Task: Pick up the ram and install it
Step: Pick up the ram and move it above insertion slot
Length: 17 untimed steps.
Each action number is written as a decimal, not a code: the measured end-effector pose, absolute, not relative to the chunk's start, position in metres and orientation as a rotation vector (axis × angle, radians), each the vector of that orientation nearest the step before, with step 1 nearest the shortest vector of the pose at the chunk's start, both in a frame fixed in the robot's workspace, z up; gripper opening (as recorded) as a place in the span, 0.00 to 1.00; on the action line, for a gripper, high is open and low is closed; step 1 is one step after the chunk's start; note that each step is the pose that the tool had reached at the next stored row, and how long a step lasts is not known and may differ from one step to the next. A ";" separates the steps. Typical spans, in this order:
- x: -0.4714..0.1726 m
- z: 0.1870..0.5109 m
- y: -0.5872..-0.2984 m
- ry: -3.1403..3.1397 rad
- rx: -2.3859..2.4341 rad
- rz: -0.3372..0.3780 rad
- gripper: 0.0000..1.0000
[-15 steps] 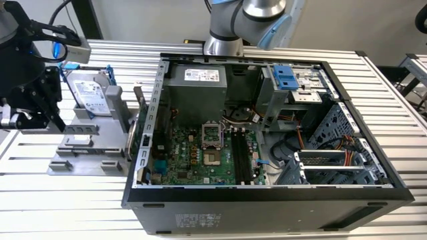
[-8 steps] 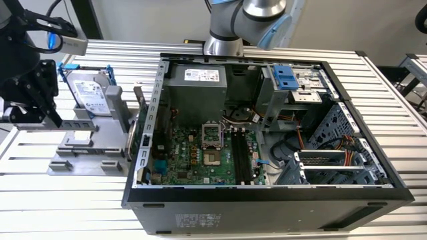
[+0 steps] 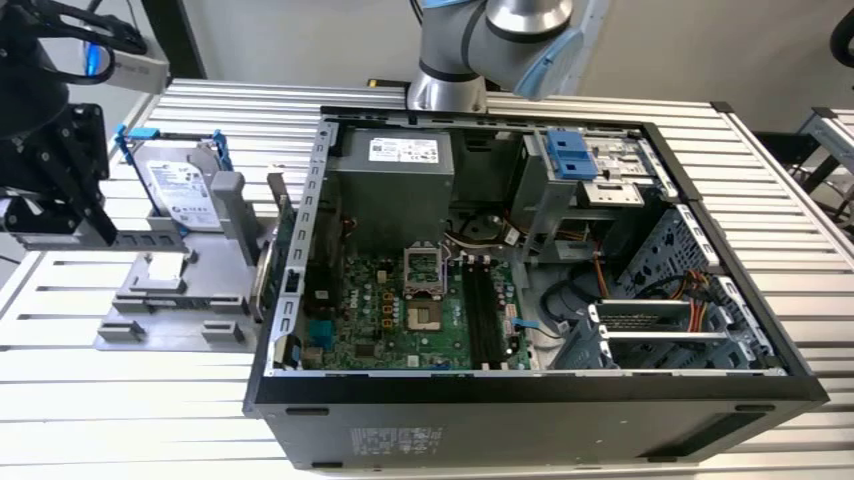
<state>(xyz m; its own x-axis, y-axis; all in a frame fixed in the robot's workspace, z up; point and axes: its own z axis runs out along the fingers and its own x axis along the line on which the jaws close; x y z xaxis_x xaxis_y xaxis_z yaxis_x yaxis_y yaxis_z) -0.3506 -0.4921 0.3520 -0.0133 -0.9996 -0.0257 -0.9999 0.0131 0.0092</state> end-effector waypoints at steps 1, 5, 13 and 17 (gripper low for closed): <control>-0.351 0.354 -0.492 2.227 -2.198 0.038 0.00; -0.351 0.362 -0.492 2.228 -2.198 0.038 0.00; -0.351 0.384 -0.492 2.228 -2.198 0.039 0.00; -0.351 0.395 -0.492 2.228 -2.198 0.039 0.00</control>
<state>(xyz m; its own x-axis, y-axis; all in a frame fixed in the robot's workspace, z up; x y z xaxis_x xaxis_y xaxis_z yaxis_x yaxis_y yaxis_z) -0.3506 -0.4921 0.3950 -0.0134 -0.9996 -0.0257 -0.9999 0.0131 0.0097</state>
